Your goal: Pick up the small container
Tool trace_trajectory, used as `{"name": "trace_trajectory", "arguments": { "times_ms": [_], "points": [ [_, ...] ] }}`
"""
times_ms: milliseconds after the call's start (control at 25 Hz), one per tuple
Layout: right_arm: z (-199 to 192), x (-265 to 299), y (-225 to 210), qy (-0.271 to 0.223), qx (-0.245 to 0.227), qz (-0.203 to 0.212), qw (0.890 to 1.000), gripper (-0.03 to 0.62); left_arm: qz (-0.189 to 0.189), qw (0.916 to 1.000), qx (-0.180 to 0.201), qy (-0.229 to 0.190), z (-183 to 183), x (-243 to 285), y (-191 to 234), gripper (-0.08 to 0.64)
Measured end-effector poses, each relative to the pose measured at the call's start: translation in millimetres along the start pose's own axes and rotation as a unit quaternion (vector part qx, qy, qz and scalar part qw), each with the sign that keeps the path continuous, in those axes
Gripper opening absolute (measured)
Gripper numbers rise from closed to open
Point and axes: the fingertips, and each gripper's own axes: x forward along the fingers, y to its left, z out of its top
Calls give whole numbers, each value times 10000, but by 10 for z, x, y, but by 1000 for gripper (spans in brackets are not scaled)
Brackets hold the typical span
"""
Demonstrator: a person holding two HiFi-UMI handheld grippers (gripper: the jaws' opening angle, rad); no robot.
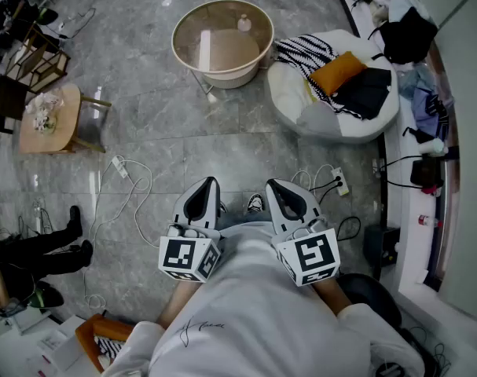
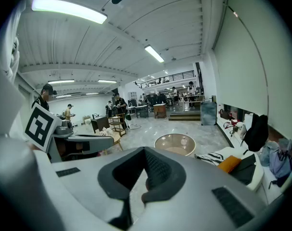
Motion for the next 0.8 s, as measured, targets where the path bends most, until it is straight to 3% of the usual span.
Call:
{"name": "trace_trajectory", "arguments": {
  "times_ms": [240, 480, 800],
  "points": [
    [-6, -68, -99, -53, 1, 6, 10000, 15, -20, 10000, 42, 27, -15, 60, -121, 18],
    [-47, -85, -144, -69, 404, 196, 9990, 15, 33, 9999, -13, 144, -57, 49, -156, 18],
    [-100, 40, -91, 55, 338, 396, 9986, 15, 86, 9996, -67, 251, -90, 95, -104, 18]
  ]
}}
